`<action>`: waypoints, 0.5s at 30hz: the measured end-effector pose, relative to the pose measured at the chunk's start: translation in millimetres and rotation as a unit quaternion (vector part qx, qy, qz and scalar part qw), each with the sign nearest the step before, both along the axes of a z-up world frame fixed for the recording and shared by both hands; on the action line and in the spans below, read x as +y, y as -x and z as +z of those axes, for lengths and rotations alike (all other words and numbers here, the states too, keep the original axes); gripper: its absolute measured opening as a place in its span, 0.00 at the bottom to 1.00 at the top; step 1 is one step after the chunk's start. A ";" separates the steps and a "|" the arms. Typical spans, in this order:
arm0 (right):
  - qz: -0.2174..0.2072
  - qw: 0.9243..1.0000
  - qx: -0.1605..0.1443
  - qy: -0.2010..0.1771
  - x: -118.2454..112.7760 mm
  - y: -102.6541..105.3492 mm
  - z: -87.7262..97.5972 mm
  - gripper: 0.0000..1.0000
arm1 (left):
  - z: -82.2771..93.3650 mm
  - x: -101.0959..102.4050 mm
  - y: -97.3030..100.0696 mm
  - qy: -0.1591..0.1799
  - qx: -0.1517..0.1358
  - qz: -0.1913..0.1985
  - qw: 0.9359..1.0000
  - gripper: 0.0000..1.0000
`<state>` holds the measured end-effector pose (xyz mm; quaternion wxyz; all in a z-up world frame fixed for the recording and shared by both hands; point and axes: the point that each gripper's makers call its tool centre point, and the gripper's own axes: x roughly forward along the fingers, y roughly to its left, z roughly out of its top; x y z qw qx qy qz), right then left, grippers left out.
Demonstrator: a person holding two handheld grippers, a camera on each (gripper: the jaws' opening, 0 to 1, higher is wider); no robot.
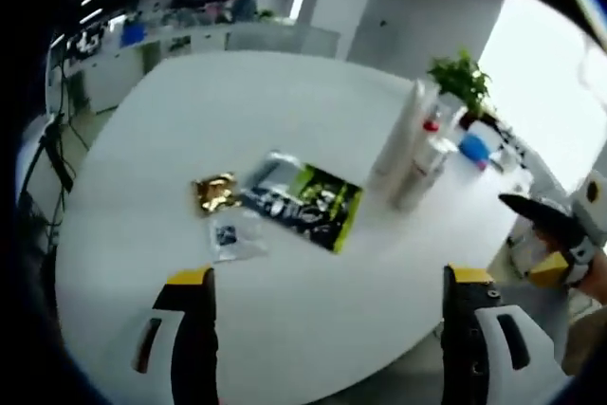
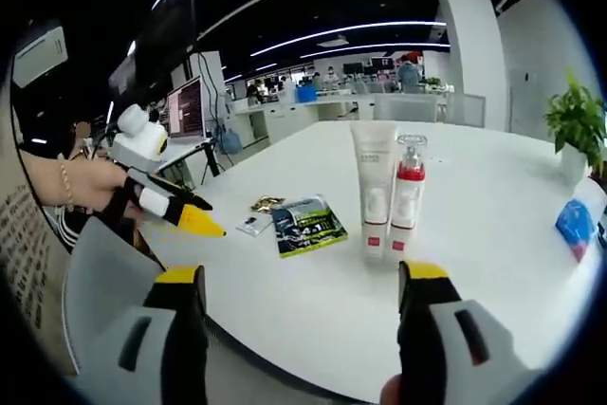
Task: Arrange the skincare products in the storage area until every visible bottle or jar stands upright without overlapping.
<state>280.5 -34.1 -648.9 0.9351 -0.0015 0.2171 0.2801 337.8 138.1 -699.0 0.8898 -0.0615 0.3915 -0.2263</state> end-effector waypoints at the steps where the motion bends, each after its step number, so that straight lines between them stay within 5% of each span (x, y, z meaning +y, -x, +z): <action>1: -0.001 1.000 0.001 -0.001 -0.6 -0.2 -0.2 0.84 | -1.8 -0.8 -3.6 -0.001 0.004 0.010 1.000 0.97; 15: -0.002 1.000 0.003 0.019 -2.3 -1.6 -3.3 0.84 | -26.0 -31.5 -53.9 0.022 0.058 0.082 0.995 0.97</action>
